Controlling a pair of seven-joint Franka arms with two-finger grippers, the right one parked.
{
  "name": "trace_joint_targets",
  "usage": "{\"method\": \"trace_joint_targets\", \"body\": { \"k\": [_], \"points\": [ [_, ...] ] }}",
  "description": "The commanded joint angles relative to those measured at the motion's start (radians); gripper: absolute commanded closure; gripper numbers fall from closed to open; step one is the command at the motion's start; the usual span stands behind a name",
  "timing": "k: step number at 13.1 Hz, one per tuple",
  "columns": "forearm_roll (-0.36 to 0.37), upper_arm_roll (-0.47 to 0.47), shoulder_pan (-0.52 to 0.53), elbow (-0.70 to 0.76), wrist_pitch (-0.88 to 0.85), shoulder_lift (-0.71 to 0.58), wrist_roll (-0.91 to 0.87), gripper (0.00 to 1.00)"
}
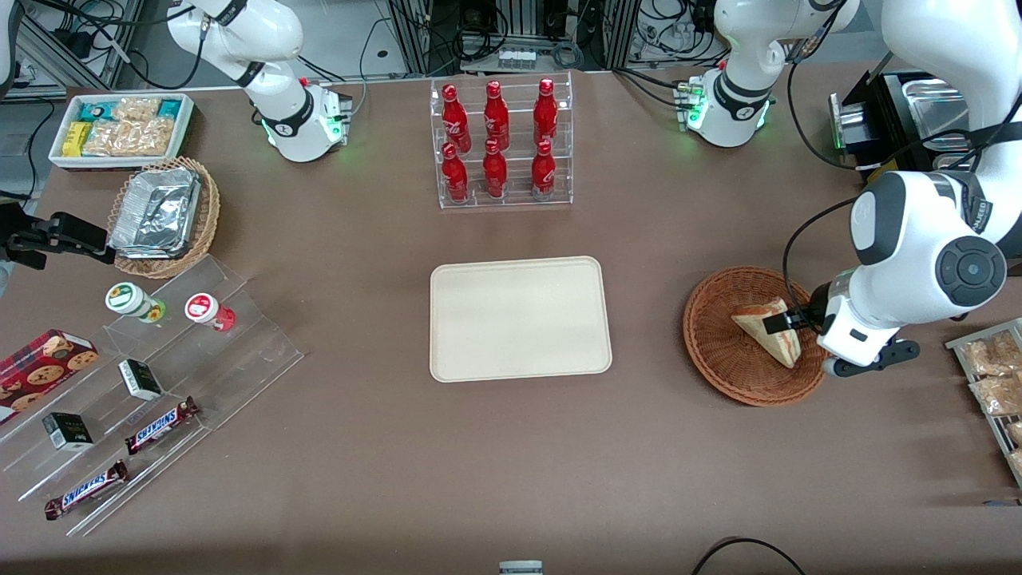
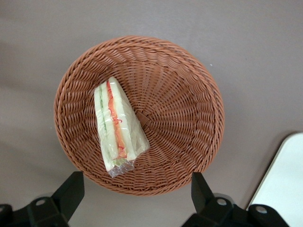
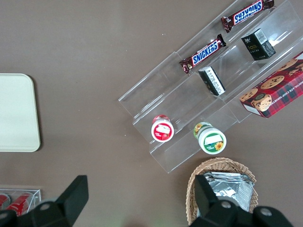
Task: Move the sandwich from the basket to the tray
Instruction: 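Lower the left gripper and close it on the wrapped sandwich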
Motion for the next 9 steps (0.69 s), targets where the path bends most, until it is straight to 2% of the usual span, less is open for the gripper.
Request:
{"method": "trace_joint_targets", "body": {
  "k": [1, 3, 9],
  "points": [
    [0.015, -0.005, 0.009, -0.101, 0.108, -0.039, -0.085, 0.00],
    [0.017, -0.005, 0.007, -0.178, 0.210, -0.055, -0.132, 0.00],
    [0.034, -0.004, 0.009, -0.249, 0.252, -0.066, -0.163, 0.00]
  ]
}}
